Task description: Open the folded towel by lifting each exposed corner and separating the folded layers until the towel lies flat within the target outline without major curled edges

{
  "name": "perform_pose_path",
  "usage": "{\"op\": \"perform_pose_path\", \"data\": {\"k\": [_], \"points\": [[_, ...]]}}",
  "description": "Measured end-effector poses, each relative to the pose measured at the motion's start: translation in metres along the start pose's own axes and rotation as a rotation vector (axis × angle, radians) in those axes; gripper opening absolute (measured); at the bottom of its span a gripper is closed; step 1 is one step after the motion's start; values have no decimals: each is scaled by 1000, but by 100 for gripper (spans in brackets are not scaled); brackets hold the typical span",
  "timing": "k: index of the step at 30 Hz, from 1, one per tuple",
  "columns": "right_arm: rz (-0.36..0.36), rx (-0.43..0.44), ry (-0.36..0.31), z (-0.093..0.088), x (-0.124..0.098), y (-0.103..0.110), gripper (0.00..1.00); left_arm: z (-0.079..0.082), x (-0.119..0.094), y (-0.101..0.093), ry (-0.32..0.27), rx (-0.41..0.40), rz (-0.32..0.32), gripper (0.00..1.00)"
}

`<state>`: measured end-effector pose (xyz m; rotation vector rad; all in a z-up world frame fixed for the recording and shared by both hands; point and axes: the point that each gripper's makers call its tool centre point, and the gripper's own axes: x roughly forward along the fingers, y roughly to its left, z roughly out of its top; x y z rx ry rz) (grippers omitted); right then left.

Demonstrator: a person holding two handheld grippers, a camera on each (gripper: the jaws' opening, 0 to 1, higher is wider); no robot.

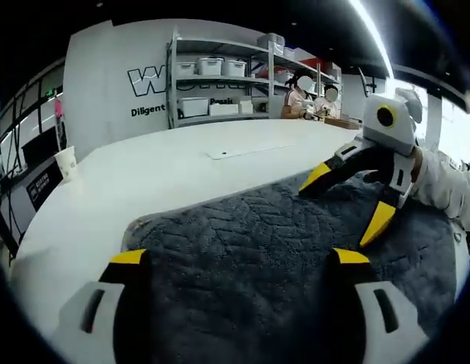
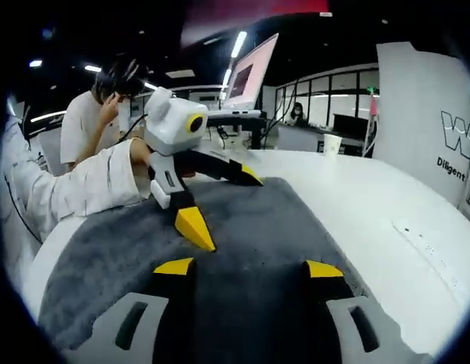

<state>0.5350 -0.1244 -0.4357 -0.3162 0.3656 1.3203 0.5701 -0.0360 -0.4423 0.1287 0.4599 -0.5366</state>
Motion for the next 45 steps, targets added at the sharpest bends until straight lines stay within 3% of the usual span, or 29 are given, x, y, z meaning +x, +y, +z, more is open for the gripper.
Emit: {"op": "perform_pose_path", "data": {"k": [2, 3, 19, 45], "points": [[7, -30, 38, -9, 0, 1, 53, 0, 0, 0, 0, 0, 1, 96], [11, -14, 7, -5, 0, 2, 53, 0, 0, 0, 1, 0, 2, 96], [20, 3, -1, -9, -8, -2, 56, 0, 1, -2, 0, -2, 4, 96], [30, 4, 18, -33, -59, -9, 54, 0, 1, -1, 1, -2, 6, 97]]}}
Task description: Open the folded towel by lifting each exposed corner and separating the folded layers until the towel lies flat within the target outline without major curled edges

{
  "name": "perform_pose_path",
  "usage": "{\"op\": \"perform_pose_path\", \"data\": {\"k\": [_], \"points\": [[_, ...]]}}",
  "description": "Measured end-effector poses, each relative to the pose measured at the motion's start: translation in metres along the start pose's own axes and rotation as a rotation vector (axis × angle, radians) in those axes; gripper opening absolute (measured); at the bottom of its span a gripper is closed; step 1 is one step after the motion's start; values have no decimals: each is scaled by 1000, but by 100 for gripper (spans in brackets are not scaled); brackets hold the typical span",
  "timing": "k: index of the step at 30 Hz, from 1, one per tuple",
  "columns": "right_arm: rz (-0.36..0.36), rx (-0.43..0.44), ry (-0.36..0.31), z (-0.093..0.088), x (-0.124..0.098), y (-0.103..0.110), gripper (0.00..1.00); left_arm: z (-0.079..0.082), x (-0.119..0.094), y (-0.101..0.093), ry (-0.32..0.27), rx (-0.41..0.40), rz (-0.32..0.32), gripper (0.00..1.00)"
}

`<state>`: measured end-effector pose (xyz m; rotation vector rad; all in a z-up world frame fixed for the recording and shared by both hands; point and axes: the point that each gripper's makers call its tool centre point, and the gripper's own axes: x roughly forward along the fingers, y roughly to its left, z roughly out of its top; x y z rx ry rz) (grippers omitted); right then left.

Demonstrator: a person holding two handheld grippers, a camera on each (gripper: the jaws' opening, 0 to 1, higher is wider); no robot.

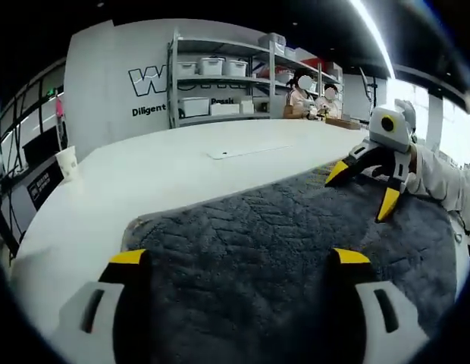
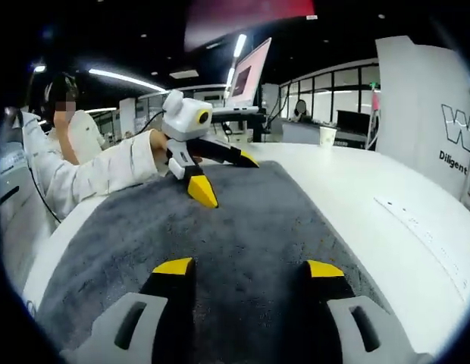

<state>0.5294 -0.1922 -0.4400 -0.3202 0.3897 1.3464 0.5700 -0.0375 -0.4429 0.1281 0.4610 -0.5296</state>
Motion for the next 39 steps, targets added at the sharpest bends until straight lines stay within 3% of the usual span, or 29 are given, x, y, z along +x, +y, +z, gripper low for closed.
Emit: {"op": "perform_pose_path", "data": {"k": [39], "points": [[-22, 21, 13, -45, -89, -12, 49, 0, 0, 1, -1, 2, 1, 97]]}}
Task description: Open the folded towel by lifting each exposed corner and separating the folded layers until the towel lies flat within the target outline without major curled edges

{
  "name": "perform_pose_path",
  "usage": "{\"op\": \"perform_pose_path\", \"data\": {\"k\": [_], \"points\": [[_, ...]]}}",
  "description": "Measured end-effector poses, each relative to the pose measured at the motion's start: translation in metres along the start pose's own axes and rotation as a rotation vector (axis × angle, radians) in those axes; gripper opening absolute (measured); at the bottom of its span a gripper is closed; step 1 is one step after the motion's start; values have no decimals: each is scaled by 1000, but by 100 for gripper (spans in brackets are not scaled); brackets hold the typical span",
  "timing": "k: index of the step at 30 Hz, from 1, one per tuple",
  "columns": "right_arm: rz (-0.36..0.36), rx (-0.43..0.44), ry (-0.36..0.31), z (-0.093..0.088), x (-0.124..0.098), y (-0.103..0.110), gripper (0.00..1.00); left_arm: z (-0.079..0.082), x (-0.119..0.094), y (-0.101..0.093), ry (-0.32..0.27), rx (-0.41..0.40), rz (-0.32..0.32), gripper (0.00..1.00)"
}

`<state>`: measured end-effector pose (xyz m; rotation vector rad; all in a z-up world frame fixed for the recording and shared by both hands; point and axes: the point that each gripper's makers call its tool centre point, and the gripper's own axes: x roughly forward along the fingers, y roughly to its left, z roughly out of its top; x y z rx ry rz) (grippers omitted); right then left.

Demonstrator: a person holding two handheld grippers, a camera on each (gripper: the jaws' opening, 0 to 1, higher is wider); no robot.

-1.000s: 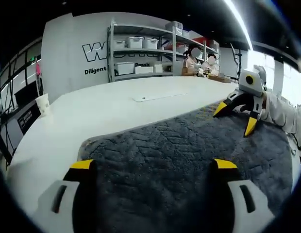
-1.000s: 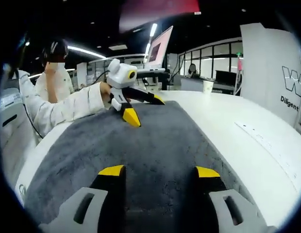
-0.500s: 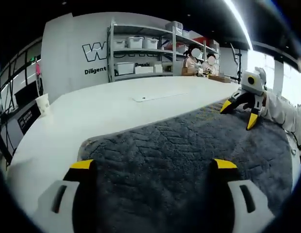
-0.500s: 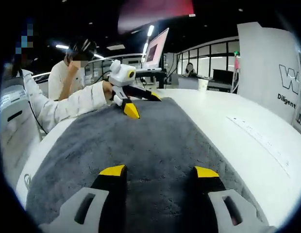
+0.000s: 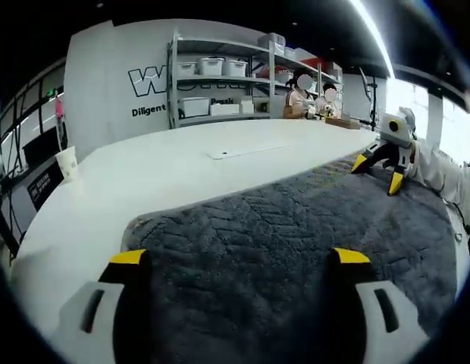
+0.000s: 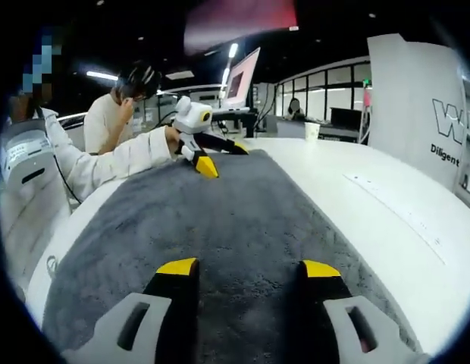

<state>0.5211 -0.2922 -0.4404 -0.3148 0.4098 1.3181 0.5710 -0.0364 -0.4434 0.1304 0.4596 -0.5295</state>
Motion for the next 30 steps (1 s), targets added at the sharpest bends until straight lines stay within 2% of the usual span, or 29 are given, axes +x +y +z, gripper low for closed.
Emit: {"op": "perform_pose_path", "data": {"k": [20, 30], "points": [[-20, 7, 29, -22, -40, -6, 50, 0, 0, 0, -5, -2, -2, 97], [-49, 25, 43, -35, -67, -12, 48, 0, -1, 0, -6, -1, -1, 97]]}}
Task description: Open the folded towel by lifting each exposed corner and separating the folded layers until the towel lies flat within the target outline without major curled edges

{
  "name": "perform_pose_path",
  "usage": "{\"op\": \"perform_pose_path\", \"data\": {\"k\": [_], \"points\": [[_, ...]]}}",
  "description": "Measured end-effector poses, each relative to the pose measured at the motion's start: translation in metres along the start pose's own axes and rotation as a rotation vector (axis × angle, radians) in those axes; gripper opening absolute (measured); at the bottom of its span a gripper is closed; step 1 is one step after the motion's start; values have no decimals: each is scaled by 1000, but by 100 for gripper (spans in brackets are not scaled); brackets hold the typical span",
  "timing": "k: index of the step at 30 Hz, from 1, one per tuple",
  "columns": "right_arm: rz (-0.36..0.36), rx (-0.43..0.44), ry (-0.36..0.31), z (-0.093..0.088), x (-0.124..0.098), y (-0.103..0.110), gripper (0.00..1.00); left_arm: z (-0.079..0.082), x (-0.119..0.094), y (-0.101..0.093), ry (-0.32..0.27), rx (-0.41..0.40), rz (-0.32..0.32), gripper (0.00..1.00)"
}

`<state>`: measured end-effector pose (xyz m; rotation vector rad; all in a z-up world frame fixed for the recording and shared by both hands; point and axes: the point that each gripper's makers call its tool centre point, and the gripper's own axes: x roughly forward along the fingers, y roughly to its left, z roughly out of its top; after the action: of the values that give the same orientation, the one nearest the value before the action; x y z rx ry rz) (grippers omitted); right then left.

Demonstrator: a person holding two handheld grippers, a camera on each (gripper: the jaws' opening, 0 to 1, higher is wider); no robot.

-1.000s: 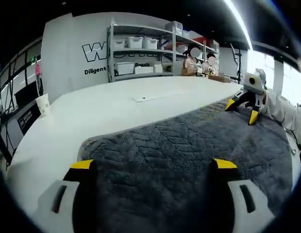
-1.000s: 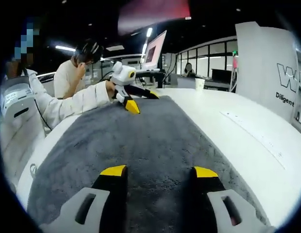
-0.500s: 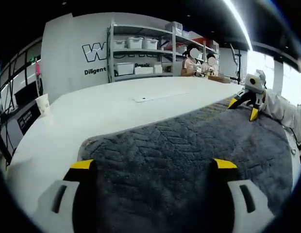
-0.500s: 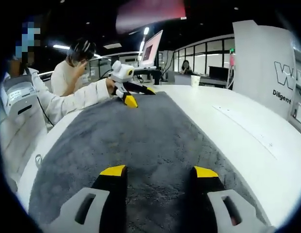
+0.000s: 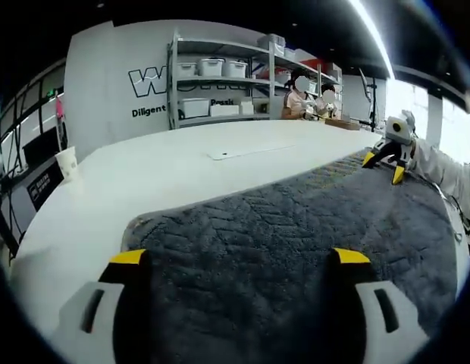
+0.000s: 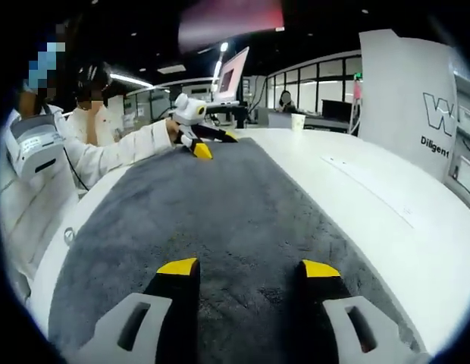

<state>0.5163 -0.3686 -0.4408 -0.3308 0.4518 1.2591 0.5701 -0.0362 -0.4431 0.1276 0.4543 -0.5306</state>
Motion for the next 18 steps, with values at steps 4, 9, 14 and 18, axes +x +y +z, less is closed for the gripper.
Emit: {"op": "perform_pose_path", "data": {"k": [4, 9, 14, 18], "points": [[-17, 10, 10, -7, -11, -1, 48, 0, 0, 1, 0, 0, 0, 97], [-25, 16, 11, -12, -22, -3, 48, 0, 0, 0, -1, 1, 0, 97], [-34, 42, -3, -19, -33, -8, 45, 0, 0, 0, -3, 1, 0, 97], [-68, 61, -4, -26, -47, -17, 40, 0, 0, 0, -3, 1, 0, 97]]}}
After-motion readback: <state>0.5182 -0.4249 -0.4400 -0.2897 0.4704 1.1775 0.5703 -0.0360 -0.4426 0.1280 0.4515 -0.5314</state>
